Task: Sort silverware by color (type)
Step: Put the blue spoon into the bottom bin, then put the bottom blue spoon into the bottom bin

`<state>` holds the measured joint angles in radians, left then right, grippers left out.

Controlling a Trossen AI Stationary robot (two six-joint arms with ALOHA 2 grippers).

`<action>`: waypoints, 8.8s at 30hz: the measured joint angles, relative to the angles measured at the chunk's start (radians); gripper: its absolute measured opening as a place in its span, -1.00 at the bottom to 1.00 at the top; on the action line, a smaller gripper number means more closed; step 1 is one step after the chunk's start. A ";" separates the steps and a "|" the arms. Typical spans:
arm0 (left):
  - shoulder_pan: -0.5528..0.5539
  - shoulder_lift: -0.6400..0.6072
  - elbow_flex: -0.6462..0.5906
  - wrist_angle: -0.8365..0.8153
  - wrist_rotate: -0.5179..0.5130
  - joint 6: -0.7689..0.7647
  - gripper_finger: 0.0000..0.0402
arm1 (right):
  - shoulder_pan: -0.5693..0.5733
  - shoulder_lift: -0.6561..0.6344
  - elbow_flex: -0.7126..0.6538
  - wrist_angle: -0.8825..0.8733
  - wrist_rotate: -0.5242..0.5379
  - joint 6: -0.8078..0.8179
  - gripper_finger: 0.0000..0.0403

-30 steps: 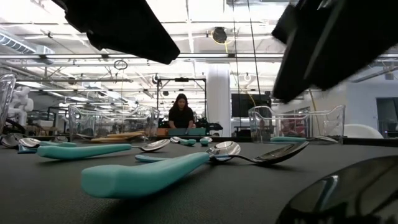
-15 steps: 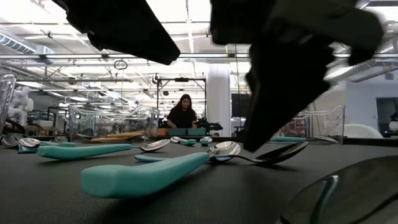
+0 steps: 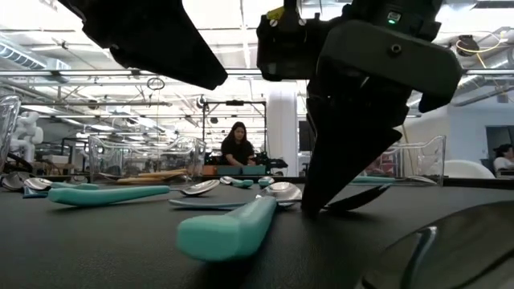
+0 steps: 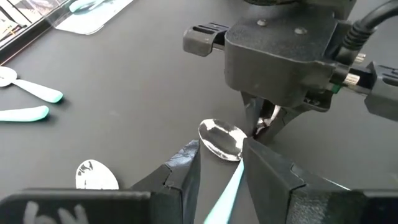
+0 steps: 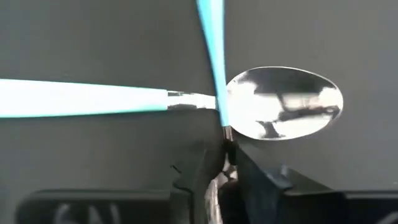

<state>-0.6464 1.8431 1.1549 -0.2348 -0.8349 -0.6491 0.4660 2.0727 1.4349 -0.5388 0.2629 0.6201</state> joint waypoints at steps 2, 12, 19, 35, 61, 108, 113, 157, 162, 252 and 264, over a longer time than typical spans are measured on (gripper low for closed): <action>0.000 0.000 0.000 0.001 0.000 0.000 -0.39 | 0.000 0.000 0.000 -0.003 -0.001 0.000 -0.77; 0.007 0.000 0.000 0.017 0.018 0.062 -0.39 | 0.005 -0.036 -0.006 -0.032 0.008 -0.012 -0.97; 0.004 0.000 0.000 0.065 0.024 0.259 -0.39 | 0.013 -0.115 -0.006 -0.031 0.055 -0.026 -0.98; 0.039 0.148 0.001 0.209 0.030 0.502 0.09 | 0.013 -0.164 -0.005 0.002 0.075 -0.033 -0.99; 0.052 0.153 -0.001 0.193 -0.041 0.603 -0.96 | 0.014 -0.170 -0.002 0.019 0.020 -0.008 -1.00; -0.597 -0.175 0.225 -1.293 0.639 -1.440 -0.70 | 0.095 -0.253 -0.003 -0.108 0.175 0.025 -0.64; -0.580 -0.165 0.225 -1.337 0.637 -1.439 -0.34 | 0.095 -0.250 -0.003 -0.045 0.098 -0.035 -0.41; -0.180 0.128 0.226 -0.588 0.056 -0.247 -0.02 | 0.356 -0.103 -0.005 0.010 0.200 0.924 -0.36; -0.153 0.145 0.226 -0.499 0.076 -0.163 -0.02 | 0.363 -0.087 -0.005 0.010 0.261 0.971 -0.36; 0.031 0.144 0.225 -0.191 0.355 0.346 -0.02 | 0.241 -0.120 -0.005 0.036 0.313 0.331 -0.99; 0.131 0.113 0.225 -0.108 0.639 0.406 -0.02 | 0.240 -0.120 -0.005 -0.087 0.397 0.363 -1.00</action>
<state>-0.5149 1.9560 1.3801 -0.3431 -0.1954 -0.2426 0.7063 1.9526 1.4303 -0.6259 0.6597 0.9829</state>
